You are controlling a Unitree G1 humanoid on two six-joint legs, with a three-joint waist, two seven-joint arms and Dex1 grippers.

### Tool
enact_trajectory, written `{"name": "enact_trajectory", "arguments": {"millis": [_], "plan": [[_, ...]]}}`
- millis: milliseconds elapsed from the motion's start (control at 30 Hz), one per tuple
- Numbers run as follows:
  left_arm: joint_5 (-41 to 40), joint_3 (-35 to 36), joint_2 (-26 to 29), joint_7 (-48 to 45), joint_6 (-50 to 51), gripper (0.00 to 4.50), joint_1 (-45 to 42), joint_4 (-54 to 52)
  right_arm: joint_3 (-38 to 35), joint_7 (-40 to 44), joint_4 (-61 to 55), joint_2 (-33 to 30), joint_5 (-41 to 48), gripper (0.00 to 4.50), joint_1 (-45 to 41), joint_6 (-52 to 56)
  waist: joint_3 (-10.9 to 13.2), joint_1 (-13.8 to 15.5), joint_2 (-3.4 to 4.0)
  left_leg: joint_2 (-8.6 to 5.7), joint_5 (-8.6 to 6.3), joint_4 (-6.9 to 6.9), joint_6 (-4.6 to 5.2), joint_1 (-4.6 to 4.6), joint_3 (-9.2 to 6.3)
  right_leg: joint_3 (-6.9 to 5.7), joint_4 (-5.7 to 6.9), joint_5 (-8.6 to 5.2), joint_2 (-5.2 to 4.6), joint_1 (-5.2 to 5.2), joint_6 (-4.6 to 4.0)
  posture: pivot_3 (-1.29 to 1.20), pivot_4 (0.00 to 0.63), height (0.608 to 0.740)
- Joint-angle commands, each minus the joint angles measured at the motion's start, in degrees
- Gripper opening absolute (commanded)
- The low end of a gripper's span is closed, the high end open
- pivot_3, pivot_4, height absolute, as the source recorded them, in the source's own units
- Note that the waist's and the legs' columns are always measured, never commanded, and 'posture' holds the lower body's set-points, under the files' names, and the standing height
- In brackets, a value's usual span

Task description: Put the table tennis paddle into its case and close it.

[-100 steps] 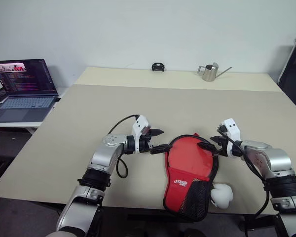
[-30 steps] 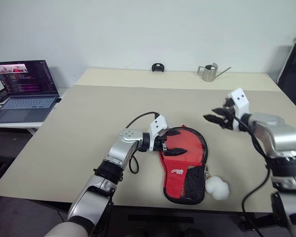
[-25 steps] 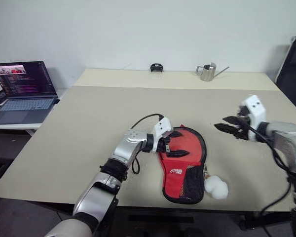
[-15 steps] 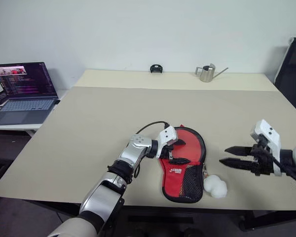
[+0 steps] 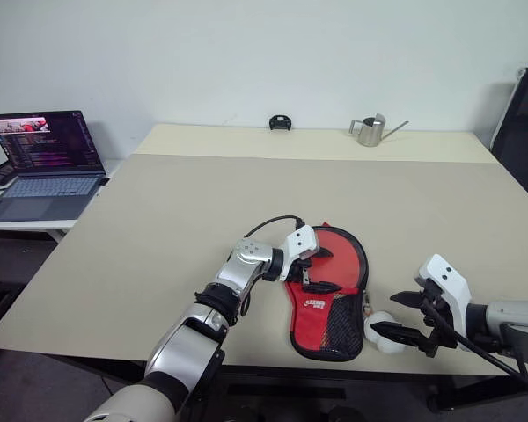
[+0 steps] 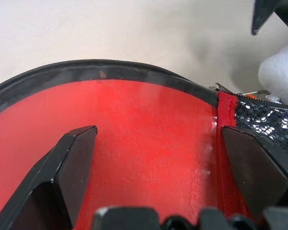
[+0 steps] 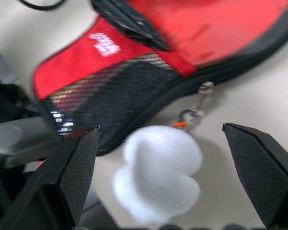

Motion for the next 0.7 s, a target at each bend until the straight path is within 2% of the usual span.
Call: {"name": "enact_trajectory", "arguments": {"millis": [33,367,467,700], "plan": [[0.6,0.5,-0.4,0.0,-0.9,4.50,-0.6,0.5,1.9,-1.9,-0.4,1.0,-1.2,4.48,2.0,-2.5,0.0,0.0,0.00,0.00,0.00,0.00,0.00,0.00,0.00,0.00,0.00,0.00,0.00,0.00,0.00,0.00,0.150,0.740],[0.8,0.7,-0.5,0.2,-1.4,4.50,-0.8,1.1,6.0,-5.2,0.9,3.2,-3.0,4.48,3.2,-4.6,0.0,0.0,0.00,-0.01,0.00,0.00,0.00,0.03,0.01,0.01,0.01,0.00,0.03,0.02,0.00,0.00,0.150,0.740],[0.9,0.8,-0.5,0.4,-1.5,4.50,-0.9,1.4,6.3,-6.0,1.2,3.3,-3.4,3.88,2.8,-5.1,0.0,0.0,0.00,-0.01,0.00,0.01,0.00,0.02,0.00,0.00,0.00,0.00,0.04,0.02,0.00,0.00,0.150,0.740],[1.9,0.3,-1.0,0.8,-2.9,4.50,-1.3,3.0,7.0,-4.3,0.9,0.5,-4.4,1.42,3.0,-7.0,0.0,0.0,0.00,-0.02,0.00,0.01,0.01,0.03,0.00,0.00,0.01,0.00,0.04,0.04,0.01,0.00,0.150,0.740]]}}
